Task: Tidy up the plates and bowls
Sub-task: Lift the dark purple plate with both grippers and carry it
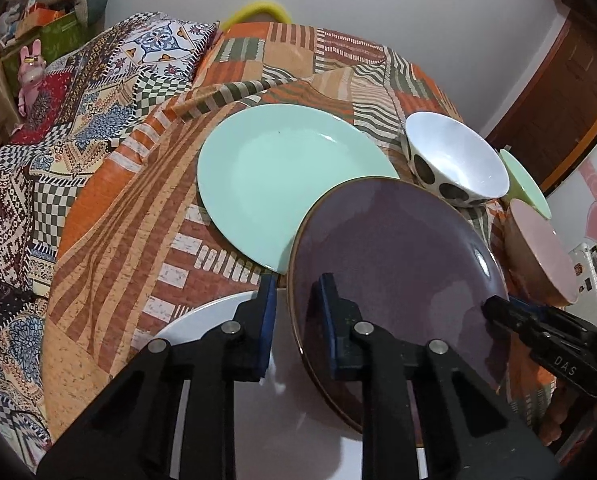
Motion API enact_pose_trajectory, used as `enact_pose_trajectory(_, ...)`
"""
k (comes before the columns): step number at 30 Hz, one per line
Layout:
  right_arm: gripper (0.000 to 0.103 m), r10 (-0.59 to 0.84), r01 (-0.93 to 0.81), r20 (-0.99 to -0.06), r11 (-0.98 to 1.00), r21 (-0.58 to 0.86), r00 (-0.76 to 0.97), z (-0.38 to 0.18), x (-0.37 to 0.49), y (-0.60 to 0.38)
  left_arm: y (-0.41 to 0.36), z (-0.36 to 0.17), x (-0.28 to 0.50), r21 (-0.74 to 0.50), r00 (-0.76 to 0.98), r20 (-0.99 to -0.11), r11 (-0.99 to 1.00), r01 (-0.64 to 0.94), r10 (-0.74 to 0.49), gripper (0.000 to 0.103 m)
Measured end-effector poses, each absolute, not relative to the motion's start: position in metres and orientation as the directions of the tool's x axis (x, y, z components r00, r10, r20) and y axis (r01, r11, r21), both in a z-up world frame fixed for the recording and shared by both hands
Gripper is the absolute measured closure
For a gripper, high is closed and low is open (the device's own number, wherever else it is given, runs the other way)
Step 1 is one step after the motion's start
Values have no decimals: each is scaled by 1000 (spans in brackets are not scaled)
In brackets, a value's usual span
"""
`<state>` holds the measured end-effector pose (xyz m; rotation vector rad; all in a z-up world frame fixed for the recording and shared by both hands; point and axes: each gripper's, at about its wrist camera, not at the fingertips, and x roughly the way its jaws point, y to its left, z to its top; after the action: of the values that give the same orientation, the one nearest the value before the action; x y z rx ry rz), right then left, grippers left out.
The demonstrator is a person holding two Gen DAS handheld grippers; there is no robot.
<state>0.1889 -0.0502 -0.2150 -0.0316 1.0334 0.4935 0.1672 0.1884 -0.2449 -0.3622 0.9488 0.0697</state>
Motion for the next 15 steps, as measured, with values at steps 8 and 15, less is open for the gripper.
enact_pose_trajectory(8, 81, 377, -407, -832, 890, 204, 406, -214, 191, -48, 184, -246, 173, -267, 562, -820, 941, -208, -109, 82)
enact_pose_trajectory(15, 82, 375, -406, -833, 891, 203, 407, -209, 190, -49, 181, -240, 166, -269, 560, -821, 939, -213, -108, 83)
